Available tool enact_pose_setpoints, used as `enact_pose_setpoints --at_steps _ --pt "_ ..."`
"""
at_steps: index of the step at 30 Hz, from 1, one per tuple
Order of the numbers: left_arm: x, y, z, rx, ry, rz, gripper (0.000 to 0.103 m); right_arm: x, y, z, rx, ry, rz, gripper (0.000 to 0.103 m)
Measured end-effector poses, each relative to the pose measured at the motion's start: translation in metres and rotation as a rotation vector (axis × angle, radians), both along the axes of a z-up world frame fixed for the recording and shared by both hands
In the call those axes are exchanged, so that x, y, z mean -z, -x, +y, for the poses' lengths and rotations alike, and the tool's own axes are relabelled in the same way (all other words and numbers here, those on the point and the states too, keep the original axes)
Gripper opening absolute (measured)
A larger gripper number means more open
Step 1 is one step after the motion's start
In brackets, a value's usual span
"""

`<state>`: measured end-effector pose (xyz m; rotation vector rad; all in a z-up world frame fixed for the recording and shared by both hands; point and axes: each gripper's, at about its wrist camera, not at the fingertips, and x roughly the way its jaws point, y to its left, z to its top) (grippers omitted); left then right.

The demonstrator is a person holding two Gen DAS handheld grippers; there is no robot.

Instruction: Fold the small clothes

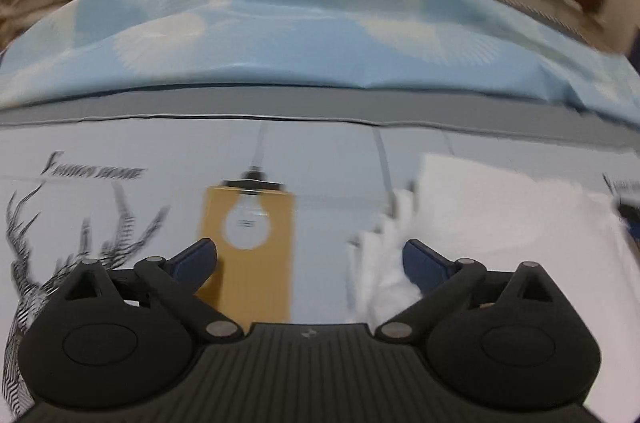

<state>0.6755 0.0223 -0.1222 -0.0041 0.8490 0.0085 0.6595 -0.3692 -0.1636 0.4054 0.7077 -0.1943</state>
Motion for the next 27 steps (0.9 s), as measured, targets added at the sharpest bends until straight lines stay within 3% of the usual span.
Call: enact_pose_setpoints --at_steps 5,7,10,14,18,22,27 --pt "-0.042 0.057 0.012 0.011 -0.102 -0.093 0.103 -0.034 0.061 -0.005 -0.069 0.069 -0.016 0.076" --pt "-0.061 0.095 0.01 0.018 -0.146 -0.102 0.103 -0.058 0.102 0.014 -0.156 0.135 -0.04 0.09" --pt "-0.088 0.166 -0.003 0.045 -0.182 -0.099 0.103 -0.09 0.174 0.043 -0.267 0.234 -0.09 0.102" --pt "-0.114 0.258 -0.02 0.079 -0.098 -0.101 0.103 -0.113 0.26 0.068 -0.251 0.254 -0.118 0.102" --pt "-0.122 0.332 -0.038 0.123 -0.024 -0.194 0.103 -0.107 0.315 0.088 -0.202 0.226 -0.111 0.102" --pt "-0.1 0.347 -0.05 0.121 0.006 -0.179 0.102 -0.078 0.333 0.112 -0.218 0.328 -0.077 0.102" --pt "-0.08 0.333 -0.056 0.094 -0.069 -0.138 0.102 -0.07 0.336 0.129 -0.326 0.439 -0.097 0.102"
